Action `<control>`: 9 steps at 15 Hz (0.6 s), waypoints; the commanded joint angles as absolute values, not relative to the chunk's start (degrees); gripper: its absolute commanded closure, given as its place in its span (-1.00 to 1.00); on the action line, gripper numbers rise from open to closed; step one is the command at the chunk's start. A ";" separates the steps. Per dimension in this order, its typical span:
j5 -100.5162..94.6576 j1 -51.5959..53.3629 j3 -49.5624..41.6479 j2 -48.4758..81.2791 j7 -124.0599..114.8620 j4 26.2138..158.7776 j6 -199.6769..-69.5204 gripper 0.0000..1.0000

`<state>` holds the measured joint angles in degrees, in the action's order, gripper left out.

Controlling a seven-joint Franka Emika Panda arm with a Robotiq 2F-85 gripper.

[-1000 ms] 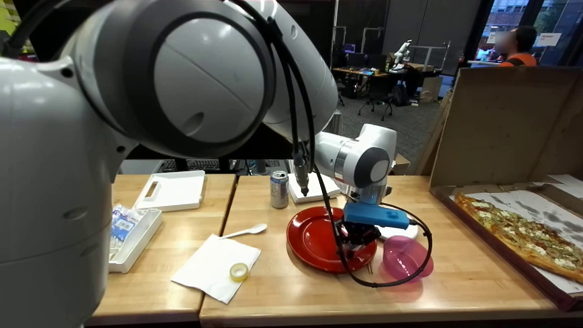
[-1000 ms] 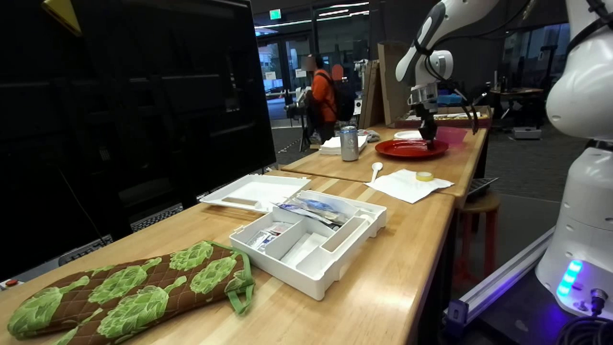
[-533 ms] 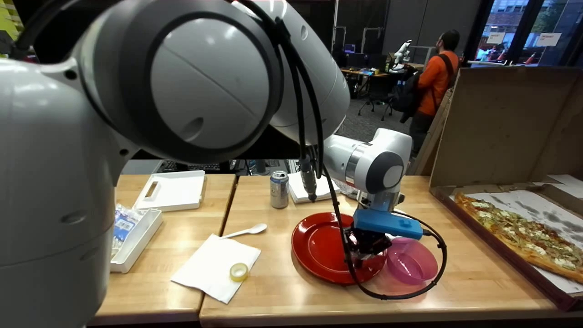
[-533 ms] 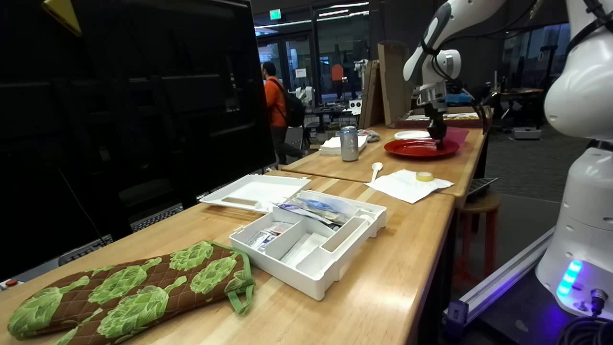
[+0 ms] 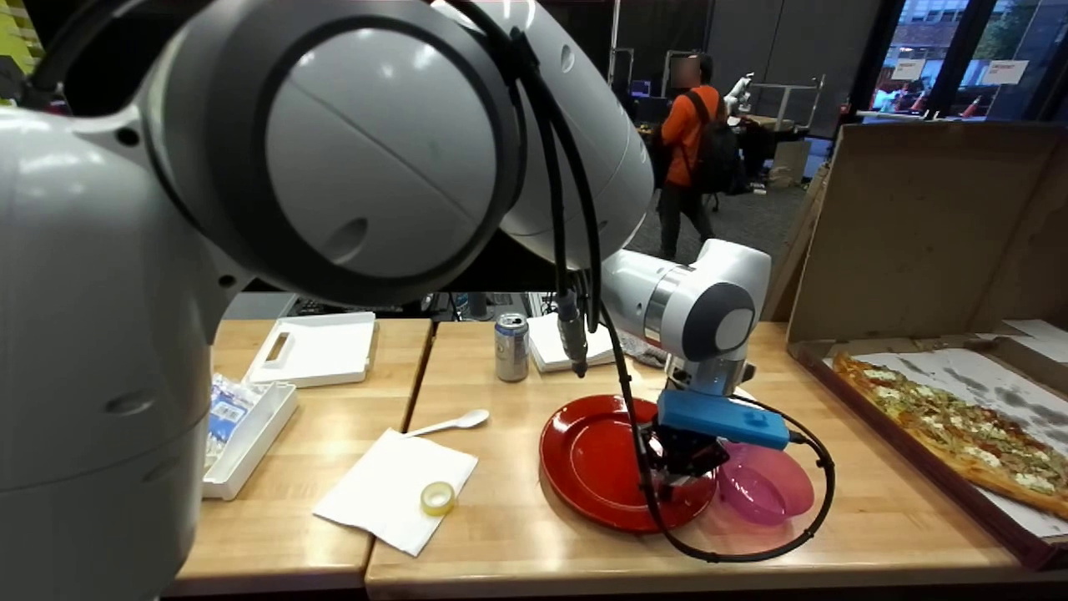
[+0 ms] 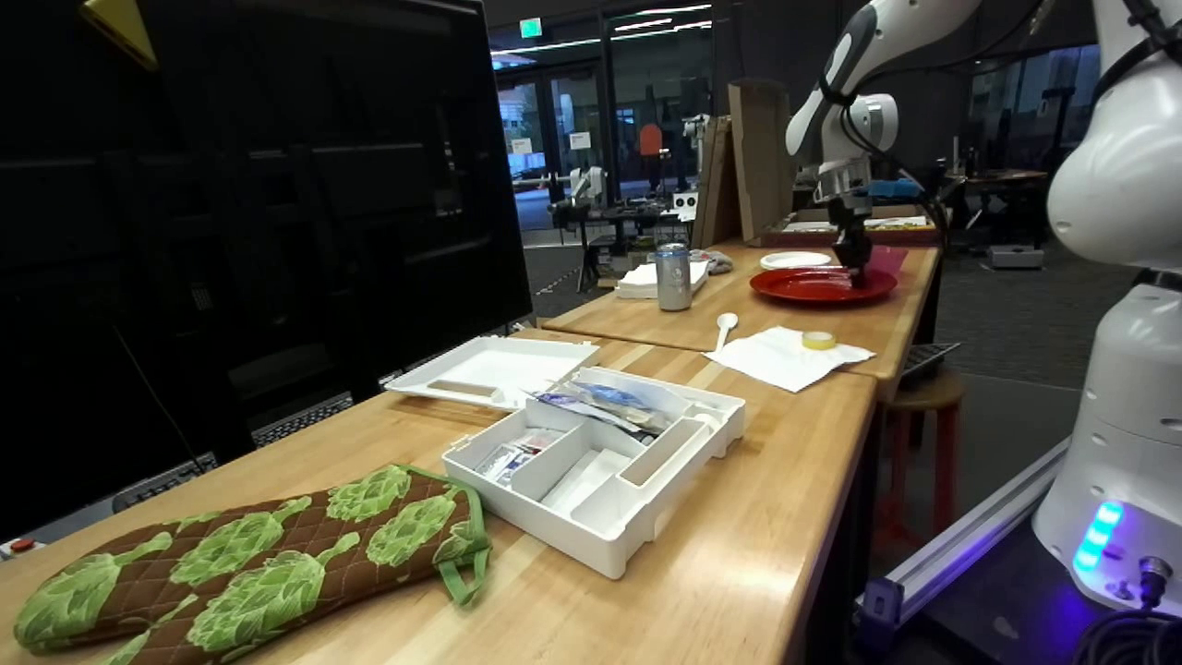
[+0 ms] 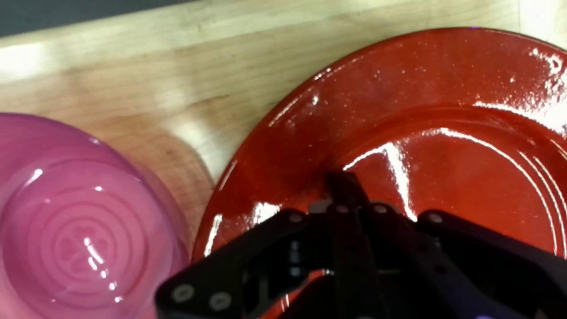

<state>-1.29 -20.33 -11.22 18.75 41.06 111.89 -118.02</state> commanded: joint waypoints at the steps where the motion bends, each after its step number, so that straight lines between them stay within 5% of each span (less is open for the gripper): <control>1: -1.95 -20.37 -11.08 17.83 41.79 113.05 -118.23 1.00; 9: -3.94 -18.77 -10.32 9.67 45.43 120.33 -125.20 1.00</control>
